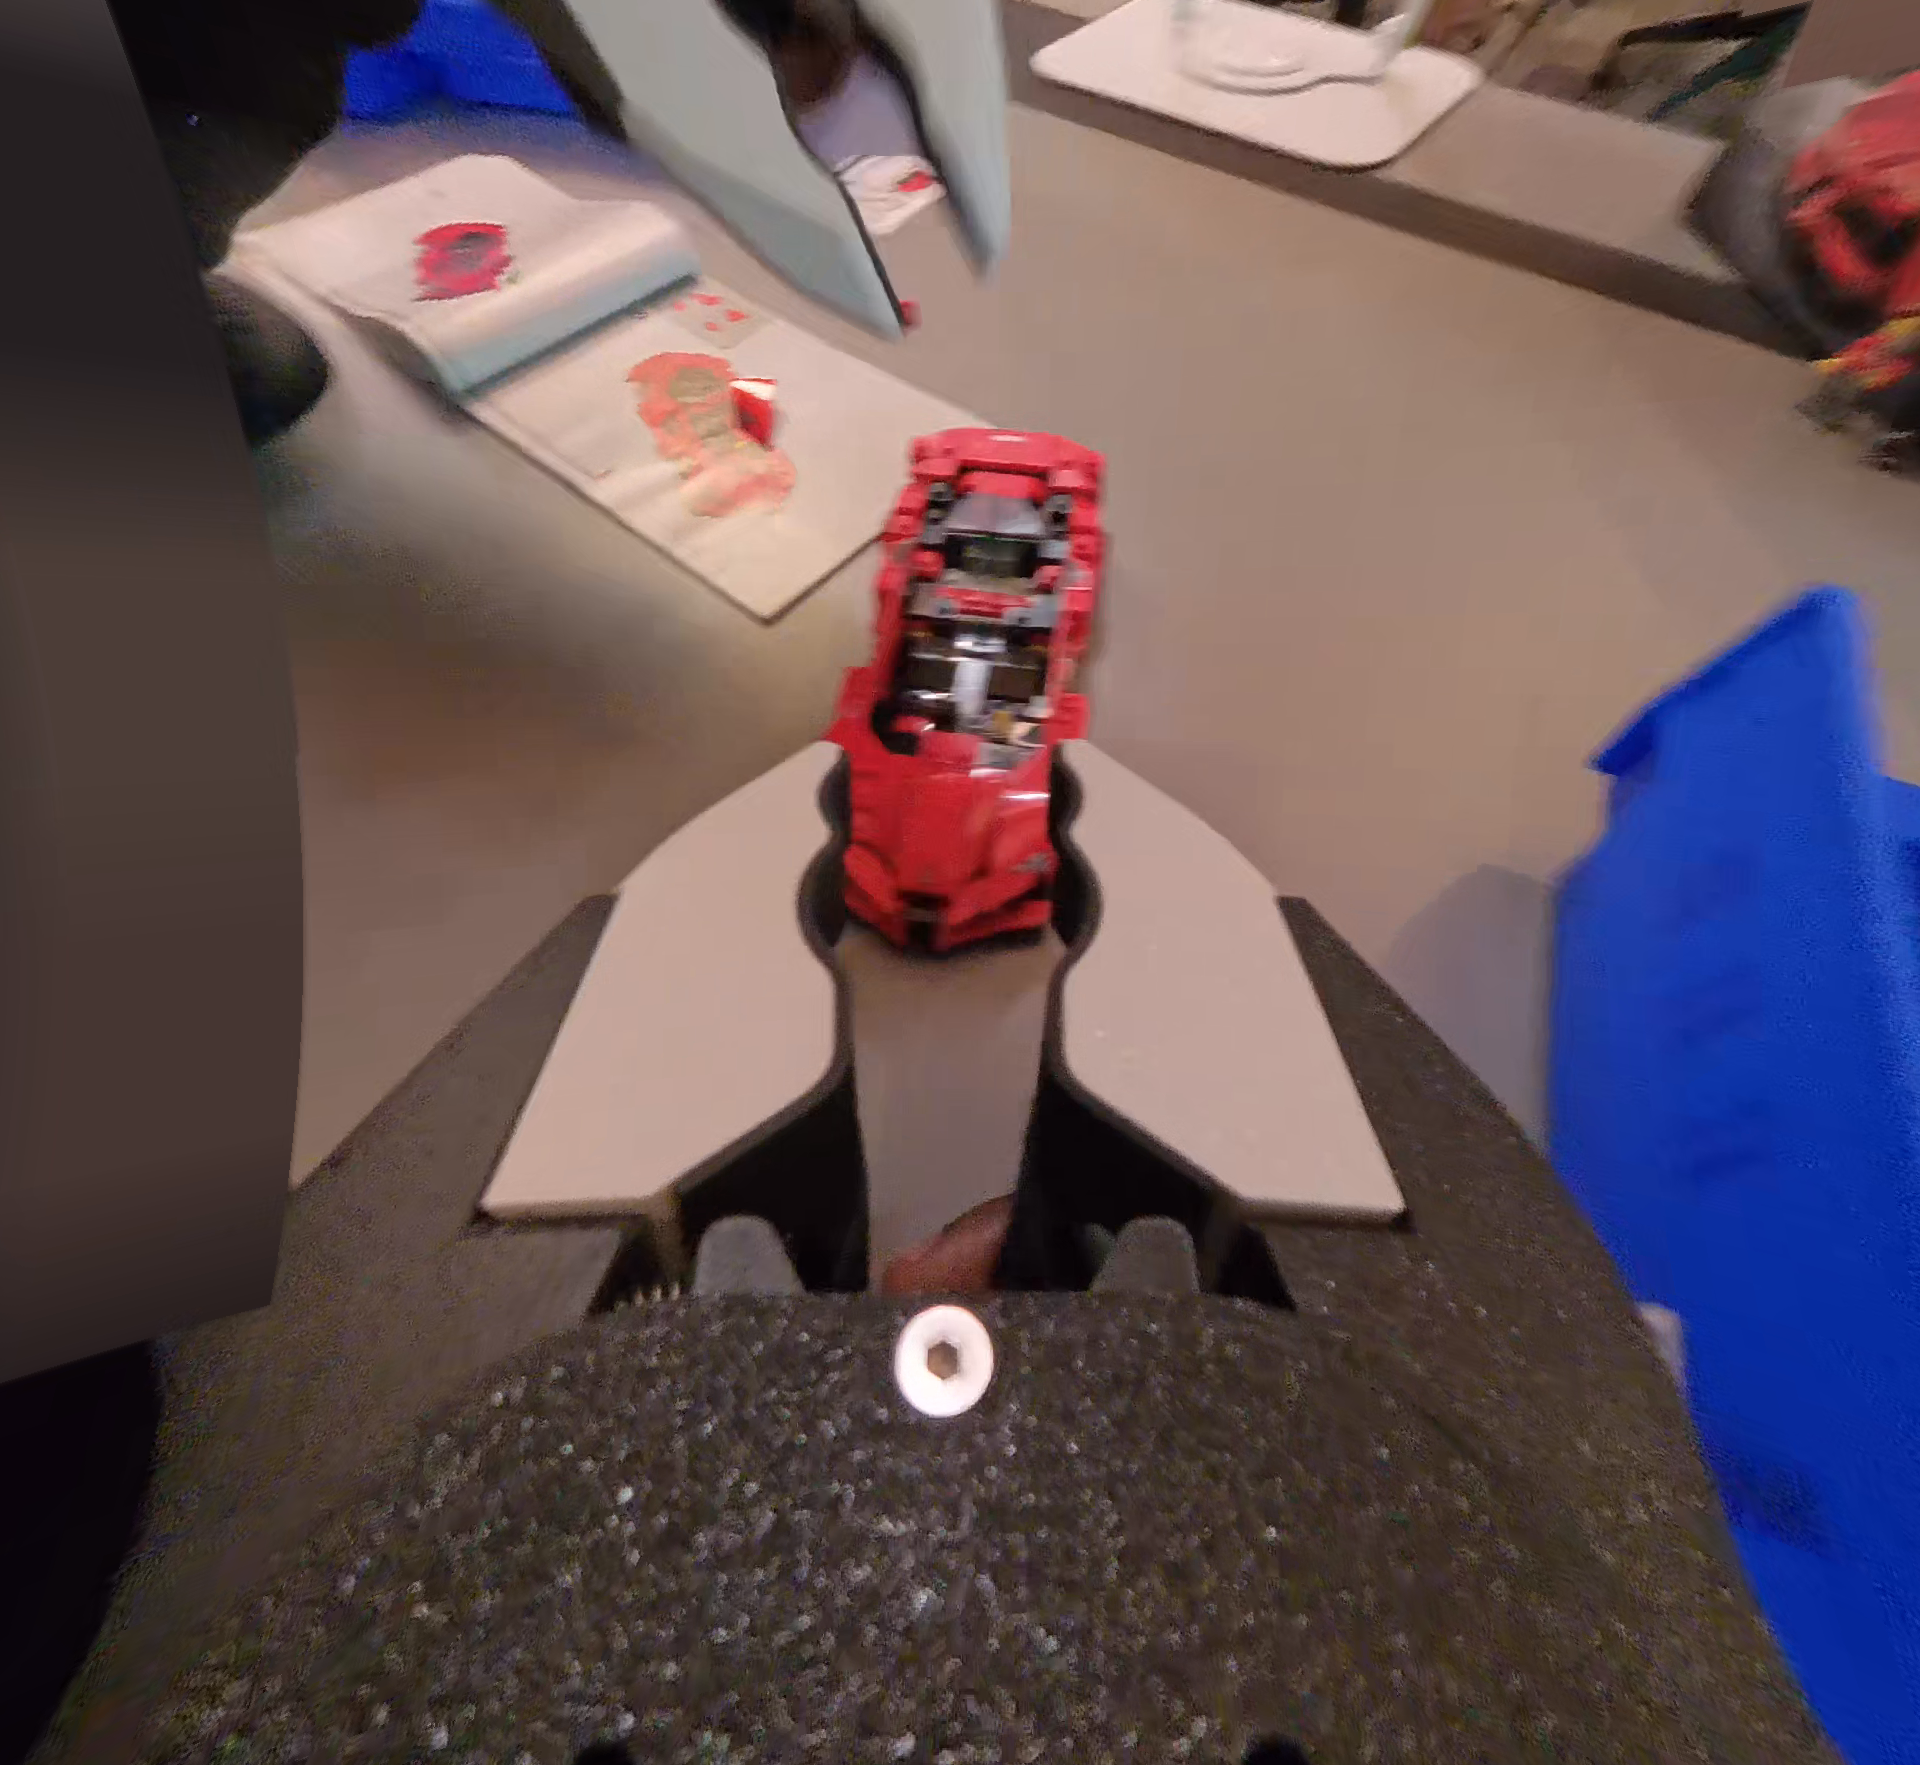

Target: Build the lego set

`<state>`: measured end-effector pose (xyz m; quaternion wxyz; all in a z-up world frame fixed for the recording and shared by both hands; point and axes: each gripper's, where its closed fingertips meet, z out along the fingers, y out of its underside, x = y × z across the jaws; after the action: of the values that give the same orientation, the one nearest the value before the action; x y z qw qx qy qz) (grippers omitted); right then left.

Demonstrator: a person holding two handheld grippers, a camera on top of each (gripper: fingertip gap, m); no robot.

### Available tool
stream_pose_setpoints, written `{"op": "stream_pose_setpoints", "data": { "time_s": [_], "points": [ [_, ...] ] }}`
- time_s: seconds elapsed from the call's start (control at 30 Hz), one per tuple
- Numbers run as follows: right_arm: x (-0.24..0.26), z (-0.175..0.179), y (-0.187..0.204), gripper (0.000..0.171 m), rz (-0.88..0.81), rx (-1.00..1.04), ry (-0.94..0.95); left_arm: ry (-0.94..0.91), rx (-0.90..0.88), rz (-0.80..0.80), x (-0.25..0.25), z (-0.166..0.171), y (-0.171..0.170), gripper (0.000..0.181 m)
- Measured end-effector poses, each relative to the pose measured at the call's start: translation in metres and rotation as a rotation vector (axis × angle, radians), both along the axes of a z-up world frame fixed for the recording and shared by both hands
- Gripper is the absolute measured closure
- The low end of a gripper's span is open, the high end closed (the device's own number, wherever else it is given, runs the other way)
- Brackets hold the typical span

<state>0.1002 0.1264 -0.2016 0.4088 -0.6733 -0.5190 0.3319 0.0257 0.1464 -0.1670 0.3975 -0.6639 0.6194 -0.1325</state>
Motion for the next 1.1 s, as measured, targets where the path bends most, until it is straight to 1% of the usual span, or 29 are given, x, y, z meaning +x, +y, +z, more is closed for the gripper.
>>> {"op": "stream_pose_setpoints", "data": {
  "time_s": [0.03, 0.07, 0.13, 0.23, 0.3, 0.37, 0.5, 0.6, 0.73, 0.93, 1.03, 1.1],
  "points": [
    [-0.006, -0.003, -0.010, 0.126, 0.037, -0.031, -0.005, -0.032, -0.011, 0.051, -0.016, 0.010, -0.007, 0.154],
    [-0.014, -0.006, -0.022, 0.123, 0.080, -0.056, -0.010, -0.072, -0.022, 0.107, -0.032, 0.021, -0.015, 0.145],
    [-0.032, -0.015, -0.046, 0.126, 0.172, -0.092, -0.020, -0.171, -0.043, 0.226, -0.067, 0.042, -0.035, 0.133],
    [-0.063, -0.034, -0.072, 0.128, 0.274, -0.126, -0.094, -0.304, -0.026, 0.415, -0.119, 0.061, -0.070, 0.132],
    [-0.087, -0.040, -0.076, 0.134, 0.287, -0.124, -0.145, -0.323, 0.011, 0.519, -0.148, 0.056, -0.094, 0.138],
    [-0.114, -0.043, -0.074, 0.138, 0.287, -0.127, -0.214, -0.331, 0.045, 0.601, -0.166, 0.043, -0.115, 0.145],
    [-0.166, -0.049, -0.046, 0.139, 0.216, -0.054, -0.351, -0.319, 0.041, 0.689, -0.181, 0.004, -0.147, 0.145],
    [-0.196, -0.053, -0.038, 0.142, 0.177, -0.069, -0.394, -0.295, 0.041, 0.714, -0.185, -0.018, -0.159, 0.146],
    [-0.213, -0.065, -0.032, 0.147, 0.124, -0.049, -0.455, -0.282, 0.021, 0.686, -0.183, -0.032, -0.167, 0.146],
    [-0.223, -0.077, -0.028, 0.143, 0.092, -0.053, -0.479, -0.297, 0.030, 0.654, -0.184, -0.033, -0.166, 0.147],
    [-0.227, -0.079, -0.028, 0.155, 0.110, -0.062, -0.466, -0.312, 0.025, 0.659, -0.183, -0.034, -0.163, 0.147],
    [-0.227, -0.078, -0.029, 0.156, 0.127, -0.048, -0.453, -0.309, 0.013, 0.670, -0.182, -0.037, -0.161, 0.146]
  ]
}}
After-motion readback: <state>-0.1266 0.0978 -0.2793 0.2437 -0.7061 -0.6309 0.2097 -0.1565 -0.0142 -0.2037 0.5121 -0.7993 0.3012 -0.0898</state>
